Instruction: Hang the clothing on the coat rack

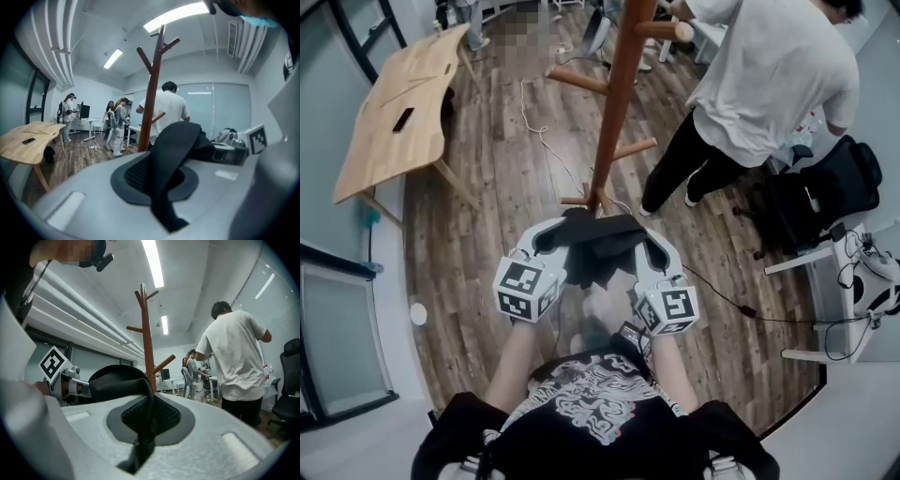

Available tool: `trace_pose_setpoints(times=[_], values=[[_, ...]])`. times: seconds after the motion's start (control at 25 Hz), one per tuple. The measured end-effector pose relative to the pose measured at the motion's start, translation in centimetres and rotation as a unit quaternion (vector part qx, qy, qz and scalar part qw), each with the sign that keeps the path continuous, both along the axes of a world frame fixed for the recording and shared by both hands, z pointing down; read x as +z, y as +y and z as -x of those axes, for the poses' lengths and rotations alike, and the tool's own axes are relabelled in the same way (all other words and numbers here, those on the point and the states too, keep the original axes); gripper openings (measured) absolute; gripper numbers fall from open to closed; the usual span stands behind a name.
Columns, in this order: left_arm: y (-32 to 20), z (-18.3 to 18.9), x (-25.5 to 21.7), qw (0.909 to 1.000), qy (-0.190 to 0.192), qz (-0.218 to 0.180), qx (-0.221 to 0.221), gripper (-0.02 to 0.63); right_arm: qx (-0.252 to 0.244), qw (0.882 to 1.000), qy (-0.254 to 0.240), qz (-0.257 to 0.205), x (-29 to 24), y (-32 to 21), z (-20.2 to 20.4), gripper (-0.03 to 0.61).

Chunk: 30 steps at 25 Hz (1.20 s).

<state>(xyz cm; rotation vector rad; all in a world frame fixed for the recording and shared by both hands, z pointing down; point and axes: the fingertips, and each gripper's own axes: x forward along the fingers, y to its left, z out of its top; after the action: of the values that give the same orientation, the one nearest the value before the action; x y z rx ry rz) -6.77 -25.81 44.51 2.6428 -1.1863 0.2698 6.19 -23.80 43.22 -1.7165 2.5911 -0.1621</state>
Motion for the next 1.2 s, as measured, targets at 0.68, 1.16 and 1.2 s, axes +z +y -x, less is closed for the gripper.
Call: trace_pose_setpoints(times=[0.68,1.16,1.2], values=[[-4.7,-0.8,0.6,0.9999,0.002,0.007,-0.009,0.008,-0.017,1.000,-0.001,-0.006,0.3,-5.1,-0.5,0.015],[-6.2,-1.0,0.8,0.9999,-0.008,0.014,-0.007,0.008,-0.024,1.000,-0.002,-0.008,0.0,-6.9,-0.6,0.015],[-6.4,-1.1,0.9,0.9998,-0.008,0.014,-0.007,0.008,-0.024,1.000,-0.002,-0.007,0.1,-7.1,-0.6,0.015]])
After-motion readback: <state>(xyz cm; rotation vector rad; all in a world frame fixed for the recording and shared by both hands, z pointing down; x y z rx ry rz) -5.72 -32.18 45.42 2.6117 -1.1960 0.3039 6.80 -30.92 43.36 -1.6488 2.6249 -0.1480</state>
